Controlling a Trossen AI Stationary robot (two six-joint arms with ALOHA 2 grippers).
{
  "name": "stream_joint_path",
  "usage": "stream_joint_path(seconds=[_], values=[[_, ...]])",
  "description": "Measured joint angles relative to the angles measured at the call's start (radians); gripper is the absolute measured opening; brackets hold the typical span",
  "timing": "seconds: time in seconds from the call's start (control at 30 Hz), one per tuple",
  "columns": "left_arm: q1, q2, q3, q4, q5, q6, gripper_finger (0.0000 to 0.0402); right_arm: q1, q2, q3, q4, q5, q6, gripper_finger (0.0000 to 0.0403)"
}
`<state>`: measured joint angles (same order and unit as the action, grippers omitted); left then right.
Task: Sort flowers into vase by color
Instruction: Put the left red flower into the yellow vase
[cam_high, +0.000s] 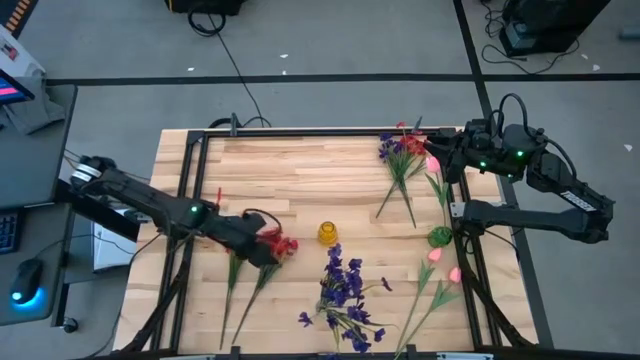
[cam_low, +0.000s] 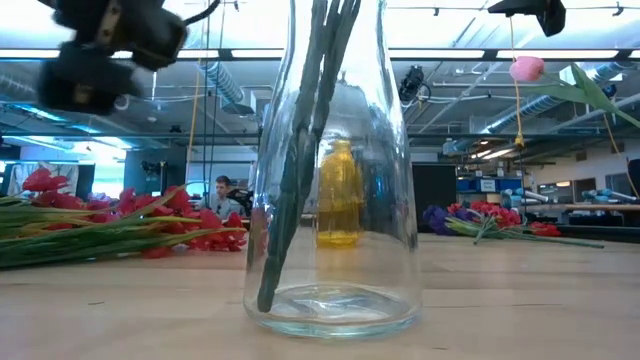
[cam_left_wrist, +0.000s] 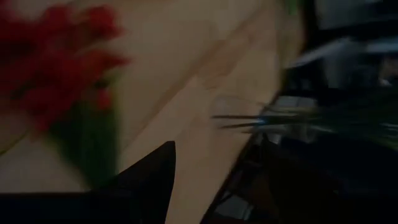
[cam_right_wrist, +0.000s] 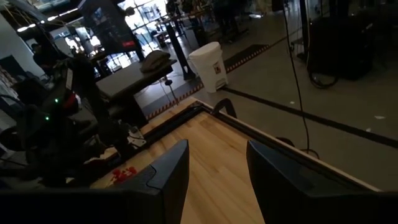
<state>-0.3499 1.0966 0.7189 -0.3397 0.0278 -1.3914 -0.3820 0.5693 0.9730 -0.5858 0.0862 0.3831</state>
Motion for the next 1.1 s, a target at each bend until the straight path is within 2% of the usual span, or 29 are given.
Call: stream_joint_path(seconds=[0.13,0.27,0.43,0.67,0.83,1.1], values=[[-0.035,-0.02,0.0,-0.213,0.002,-0.084,0.0239,0.0,0.0,0.0,0.0,0.011,-0.019,0.0171],[-0.074,-0.02,0.0,-0.33,0.011,-0.112,0.0239,0.0,0.0,0.0,0.0,0.029,-0.02,0.0171],[-0.115,-0.02,-0.001,-0.371,0.01,-0.165,0.0239,0.0,0.0,0.0,0.0,0.032,-0.014,0.0171],[-0.222,-0.02,-0.001,-0.493,0.005,-0.412,0.0238,0.0,0.0,0.0,0.001,0.052,-0.009,0.0171],[-0.28,-0.018,-0.001,-0.531,-0.047,-0.552,0.0238,0.0,0.0,0.0,0.001,0.078,-0.009,0.0171],[-0.288,0.02,-0.001,-0.588,-0.068,-0.6,0.0238,0.0,0.0,0.0,0.011,0.101,-0.01,0.0171]])
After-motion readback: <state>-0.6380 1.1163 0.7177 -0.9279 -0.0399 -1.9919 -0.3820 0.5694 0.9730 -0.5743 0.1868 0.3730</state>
